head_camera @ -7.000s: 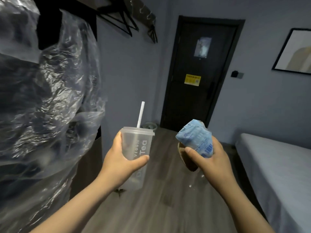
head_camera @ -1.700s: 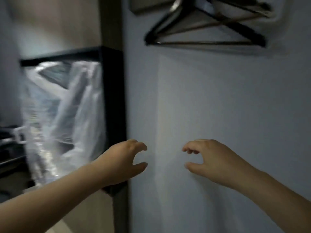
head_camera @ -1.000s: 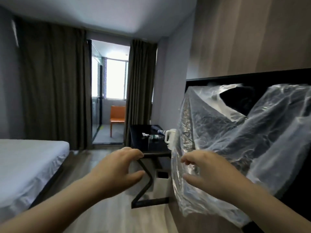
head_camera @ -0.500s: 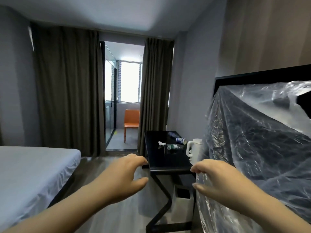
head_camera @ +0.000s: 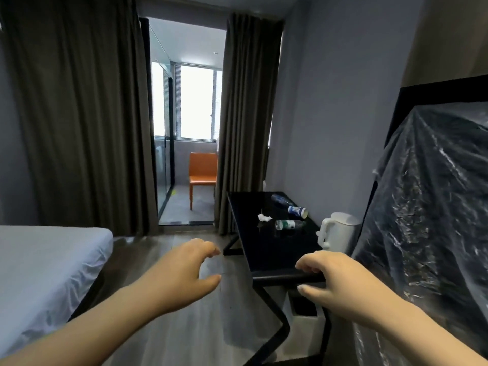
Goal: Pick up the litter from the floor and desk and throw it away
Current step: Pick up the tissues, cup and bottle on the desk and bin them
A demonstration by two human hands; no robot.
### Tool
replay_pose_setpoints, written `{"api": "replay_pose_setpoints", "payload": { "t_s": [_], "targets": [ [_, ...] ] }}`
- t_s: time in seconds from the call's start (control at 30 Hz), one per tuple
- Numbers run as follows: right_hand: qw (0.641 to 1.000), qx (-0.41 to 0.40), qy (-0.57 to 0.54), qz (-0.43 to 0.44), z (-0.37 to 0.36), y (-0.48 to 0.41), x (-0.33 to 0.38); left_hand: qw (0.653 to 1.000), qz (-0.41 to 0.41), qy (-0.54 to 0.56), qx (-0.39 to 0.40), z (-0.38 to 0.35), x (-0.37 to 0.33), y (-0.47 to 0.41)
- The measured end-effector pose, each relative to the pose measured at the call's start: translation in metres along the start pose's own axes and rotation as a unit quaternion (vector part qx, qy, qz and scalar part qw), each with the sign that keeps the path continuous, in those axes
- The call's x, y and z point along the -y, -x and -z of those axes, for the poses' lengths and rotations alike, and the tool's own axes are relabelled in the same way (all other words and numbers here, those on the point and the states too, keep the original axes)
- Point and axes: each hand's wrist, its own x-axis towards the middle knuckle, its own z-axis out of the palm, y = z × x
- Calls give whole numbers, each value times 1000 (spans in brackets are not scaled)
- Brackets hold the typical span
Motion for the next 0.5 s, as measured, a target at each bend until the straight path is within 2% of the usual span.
{"api": "replay_pose_setpoints", "payload": {
  "t_s": [0.27,0.5],
  "targets": [
    [997,32,-12,-69,-46,-132,12,998,-45,10,48,-8,107,-118],
    [990,48,-18,-128,-89,-230,-35,994,-67,22,84,-48,173,-226]
  ]
}}
